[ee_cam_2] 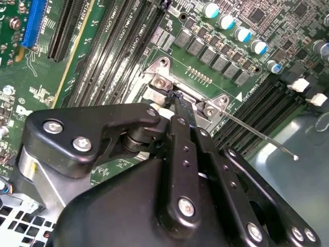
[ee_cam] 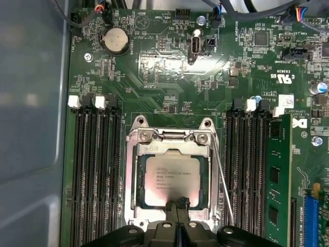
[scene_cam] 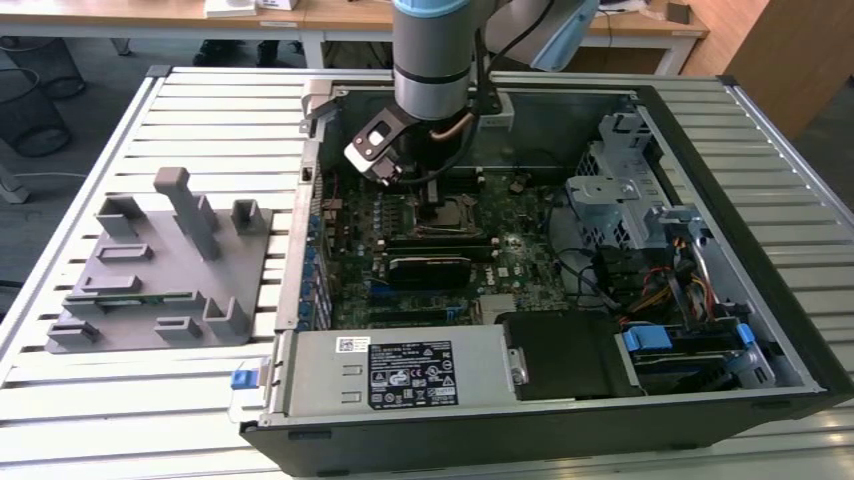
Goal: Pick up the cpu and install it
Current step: 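Close the cpu cover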
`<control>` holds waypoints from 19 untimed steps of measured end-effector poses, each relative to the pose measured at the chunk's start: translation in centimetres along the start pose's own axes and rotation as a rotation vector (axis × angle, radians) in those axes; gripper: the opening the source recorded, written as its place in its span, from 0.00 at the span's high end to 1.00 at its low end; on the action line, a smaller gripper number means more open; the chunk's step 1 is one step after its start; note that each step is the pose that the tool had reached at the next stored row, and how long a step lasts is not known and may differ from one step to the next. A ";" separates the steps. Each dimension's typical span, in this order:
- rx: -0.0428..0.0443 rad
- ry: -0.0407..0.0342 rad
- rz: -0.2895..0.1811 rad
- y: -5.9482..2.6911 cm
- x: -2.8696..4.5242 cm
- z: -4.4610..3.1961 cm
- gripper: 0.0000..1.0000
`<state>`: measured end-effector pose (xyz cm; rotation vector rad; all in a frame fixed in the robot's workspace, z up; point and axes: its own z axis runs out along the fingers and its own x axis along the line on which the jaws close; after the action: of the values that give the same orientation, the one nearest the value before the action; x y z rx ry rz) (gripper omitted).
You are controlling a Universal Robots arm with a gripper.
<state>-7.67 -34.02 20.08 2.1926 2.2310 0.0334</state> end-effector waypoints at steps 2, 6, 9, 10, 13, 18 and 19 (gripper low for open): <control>0.0004 0.0000 0.000 -0.01 0.00 0.18 0.89; 0.0035 -0.0009 0.000 -0.02 -0.02 0.43 0.89; 0.0047 -0.0001 0.000 -0.02 0.00 0.49 0.89; 0.0047 0.0000 0.000 -0.02 0.00 0.43 0.89; 0.0039 0.0014 0.000 0.02 0.03 -0.07 0.89; 0.0048 0.0000 0.000 0.03 0.01 -1.02 0.89; 0.0047 0.0002 0.000 0.03 0.01 -1.15 0.89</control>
<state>-7.67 -34.02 21.23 2.1951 2.2334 0.0283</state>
